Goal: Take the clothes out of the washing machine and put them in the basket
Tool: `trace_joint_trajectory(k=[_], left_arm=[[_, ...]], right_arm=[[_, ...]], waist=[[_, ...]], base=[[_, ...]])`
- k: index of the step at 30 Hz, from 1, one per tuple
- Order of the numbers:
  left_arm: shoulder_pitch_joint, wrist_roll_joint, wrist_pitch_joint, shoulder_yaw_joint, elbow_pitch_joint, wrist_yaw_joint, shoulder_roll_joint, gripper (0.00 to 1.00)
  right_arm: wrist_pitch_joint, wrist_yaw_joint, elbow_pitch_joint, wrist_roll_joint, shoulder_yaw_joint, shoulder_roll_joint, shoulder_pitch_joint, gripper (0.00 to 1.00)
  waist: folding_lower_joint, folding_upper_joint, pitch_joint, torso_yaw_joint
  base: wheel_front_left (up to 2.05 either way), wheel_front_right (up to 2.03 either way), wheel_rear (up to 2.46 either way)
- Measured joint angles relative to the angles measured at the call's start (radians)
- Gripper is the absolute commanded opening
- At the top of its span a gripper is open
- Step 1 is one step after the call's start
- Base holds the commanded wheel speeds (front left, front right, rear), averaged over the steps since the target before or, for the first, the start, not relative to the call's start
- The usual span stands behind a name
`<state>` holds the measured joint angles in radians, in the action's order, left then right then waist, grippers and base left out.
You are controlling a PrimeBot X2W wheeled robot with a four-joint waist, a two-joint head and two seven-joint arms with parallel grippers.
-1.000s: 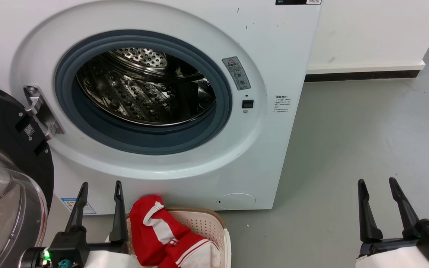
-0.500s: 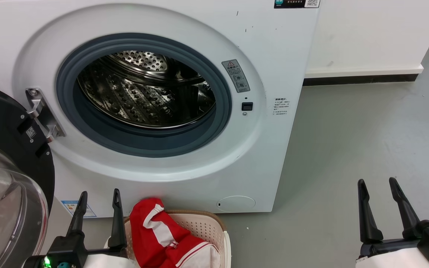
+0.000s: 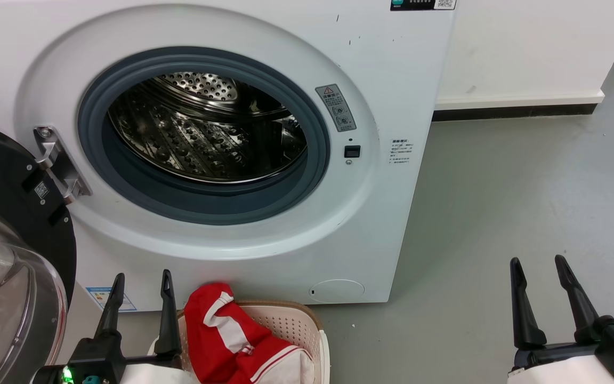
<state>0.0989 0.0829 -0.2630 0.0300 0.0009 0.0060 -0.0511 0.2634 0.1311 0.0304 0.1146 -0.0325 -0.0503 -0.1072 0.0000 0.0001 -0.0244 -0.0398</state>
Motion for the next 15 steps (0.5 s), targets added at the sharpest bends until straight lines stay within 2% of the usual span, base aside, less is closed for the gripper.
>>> trace_joint_trajectory(k=[1, 2, 8, 15], left_arm=[[0.000, 0.000, 0.000, 0.001, 0.001, 0.000, 0.000, 1.00], [0.000, -0.001, 0.000, 0.001, 0.002, 0.002, 0.000, 0.00], [0.015, 0.003, 0.007, 0.001, 0.062, 0.002, 0.003, 0.00], [0.013, 0.137, 0.044, 0.007, 0.089, -0.008, 0.003, 0.00]], right_arm=[[0.000, 0.000, 0.000, 0.000, 0.001, 0.000, 0.000, 1.00], [0.000, 0.000, -0.001, 0.000, 0.002, 0.000, 0.000, 0.00], [-0.001, 0.000, -0.057, 0.004, 0.005, 0.001, -0.007, 0.00], [-0.027, 0.000, -0.078, 0.143, 0.009, -0.002, -0.010, 0.00]], waist=[[0.0000, 0.0000, 0.001, 0.000], [0.0000, 0.0000, 0.001, -0.001], [0.0000, 0.0000, 0.001, -0.001], [0.0000, 0.0000, 0.003, 0.001]], base=[[0.00, 0.00, 0.00], [0.00, 0.00, 0.00], [0.00, 0.00, 0.00], [0.00, 0.00, 0.00]])
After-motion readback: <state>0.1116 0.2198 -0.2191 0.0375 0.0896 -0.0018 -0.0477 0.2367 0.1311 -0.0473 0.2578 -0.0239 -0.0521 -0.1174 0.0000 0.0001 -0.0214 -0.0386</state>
